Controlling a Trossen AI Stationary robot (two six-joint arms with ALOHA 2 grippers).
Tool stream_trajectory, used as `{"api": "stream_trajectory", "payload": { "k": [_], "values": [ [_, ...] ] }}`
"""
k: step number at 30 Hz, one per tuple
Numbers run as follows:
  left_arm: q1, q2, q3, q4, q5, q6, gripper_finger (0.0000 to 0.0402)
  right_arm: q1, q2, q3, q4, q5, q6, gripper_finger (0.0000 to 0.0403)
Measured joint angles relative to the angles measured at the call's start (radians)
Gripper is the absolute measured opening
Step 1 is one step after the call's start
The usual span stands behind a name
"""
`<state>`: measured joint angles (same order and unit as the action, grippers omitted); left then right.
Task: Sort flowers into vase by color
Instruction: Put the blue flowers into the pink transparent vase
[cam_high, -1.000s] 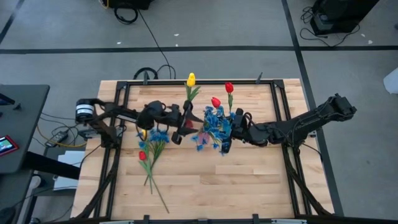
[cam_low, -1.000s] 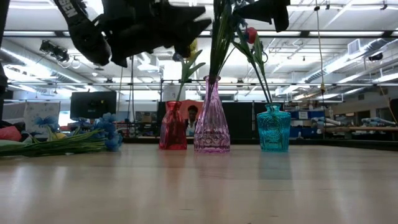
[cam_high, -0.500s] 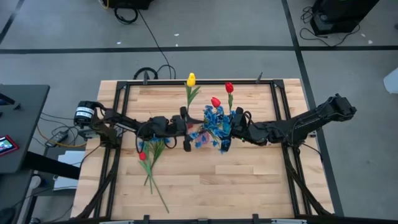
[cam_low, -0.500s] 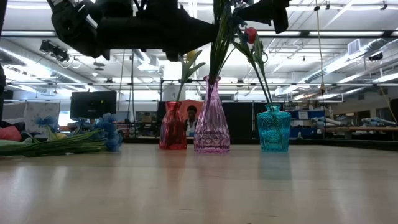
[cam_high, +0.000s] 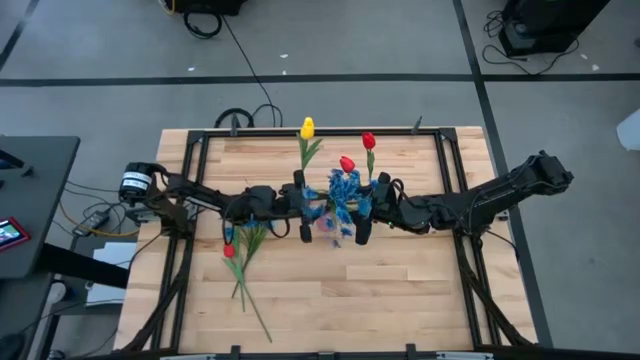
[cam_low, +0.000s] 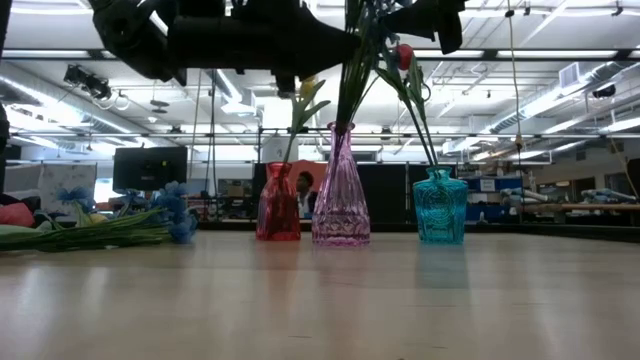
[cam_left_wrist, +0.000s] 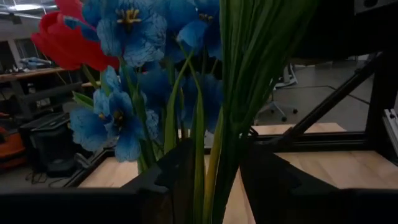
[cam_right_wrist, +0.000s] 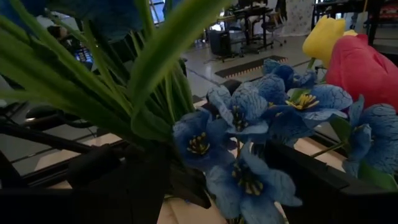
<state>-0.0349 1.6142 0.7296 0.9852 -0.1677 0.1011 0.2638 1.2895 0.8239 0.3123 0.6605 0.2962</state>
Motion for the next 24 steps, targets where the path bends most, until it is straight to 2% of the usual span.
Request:
{"api": "stream_trajectory", "payload": {
  "k": [5, 15, 24],
  "values": [
    [-0.003, 0.000, 0.000, -0.002, 0.000, -0.001, 0.0112, 0.000, 0.000, 0.000, -0.006, 0.000, 0.000, 0.0270],
    [-0.011, 0.000, 0.000, 0.013, -0.008, -0.002, 0.0040, 0.001, 0.000, 0.000, -0.071, -0.047, 0.042, 0.0269],
    [-0.011, 0.000, 0.000, 0.005, -0.008, -0.028, 0.0038, 0.010, -0.001, 0.000, -0.089, -0.107, 0.044, 0.0269]
  ]
}}
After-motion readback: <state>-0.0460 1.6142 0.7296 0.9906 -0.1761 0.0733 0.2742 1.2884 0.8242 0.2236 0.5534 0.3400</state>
